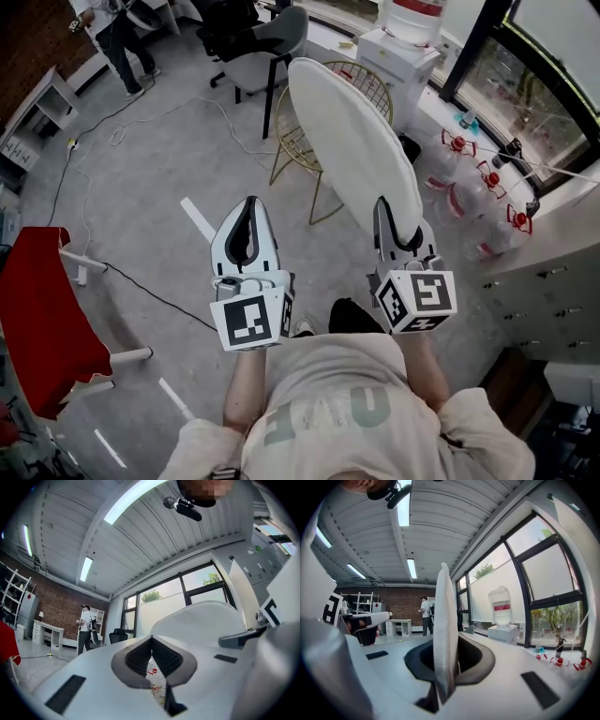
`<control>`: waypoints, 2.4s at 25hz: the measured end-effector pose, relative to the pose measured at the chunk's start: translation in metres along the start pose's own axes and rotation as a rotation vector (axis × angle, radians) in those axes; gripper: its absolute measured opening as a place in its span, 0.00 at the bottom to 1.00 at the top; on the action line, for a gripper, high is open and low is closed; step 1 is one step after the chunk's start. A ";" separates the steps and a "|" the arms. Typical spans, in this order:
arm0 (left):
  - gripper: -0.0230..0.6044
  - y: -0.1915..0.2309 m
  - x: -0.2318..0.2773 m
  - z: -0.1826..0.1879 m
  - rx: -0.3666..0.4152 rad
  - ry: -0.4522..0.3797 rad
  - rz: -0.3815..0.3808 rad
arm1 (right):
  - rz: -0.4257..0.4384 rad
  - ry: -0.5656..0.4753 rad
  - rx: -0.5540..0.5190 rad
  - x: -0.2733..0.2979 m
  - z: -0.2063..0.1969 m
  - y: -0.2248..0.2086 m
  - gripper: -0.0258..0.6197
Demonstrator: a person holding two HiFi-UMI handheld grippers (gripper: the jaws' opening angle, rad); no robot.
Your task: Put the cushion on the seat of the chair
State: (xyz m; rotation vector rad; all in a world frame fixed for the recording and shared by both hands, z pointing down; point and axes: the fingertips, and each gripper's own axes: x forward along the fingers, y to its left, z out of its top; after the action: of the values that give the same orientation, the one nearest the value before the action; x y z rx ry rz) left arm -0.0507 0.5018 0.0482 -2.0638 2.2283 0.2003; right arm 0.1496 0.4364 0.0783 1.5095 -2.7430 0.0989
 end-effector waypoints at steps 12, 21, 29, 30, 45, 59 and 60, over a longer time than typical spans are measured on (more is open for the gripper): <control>0.06 0.022 0.060 -0.030 -0.051 -0.051 -0.012 | -0.061 -0.006 0.016 0.049 -0.023 -0.027 0.11; 0.06 0.013 0.219 -0.048 0.029 -0.099 0.007 | -0.003 -0.001 0.030 0.181 -0.041 -0.100 0.11; 0.06 -0.005 0.356 -0.059 0.100 -0.145 0.031 | 0.041 0.064 0.010 0.309 -0.036 -0.177 0.11; 0.06 -0.005 0.372 -0.061 0.102 -0.136 0.040 | 0.048 0.080 0.010 0.323 -0.036 -0.184 0.11; 0.06 0.018 0.480 -0.071 0.104 -0.097 0.166 | 0.101 0.144 0.076 0.425 -0.033 -0.239 0.11; 0.06 0.016 0.528 -0.050 0.093 -0.184 0.051 | 0.052 0.048 0.046 0.447 -0.004 -0.223 0.11; 0.06 0.017 0.529 -0.051 0.083 -0.181 0.048 | 0.048 0.043 0.044 0.449 -0.003 -0.222 0.11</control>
State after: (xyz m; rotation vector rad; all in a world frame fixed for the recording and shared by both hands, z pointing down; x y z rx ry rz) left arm -0.1077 -0.0260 0.0142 -1.8720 2.1419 0.2807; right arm 0.0969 -0.0606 0.1094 1.4335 -2.7618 0.1913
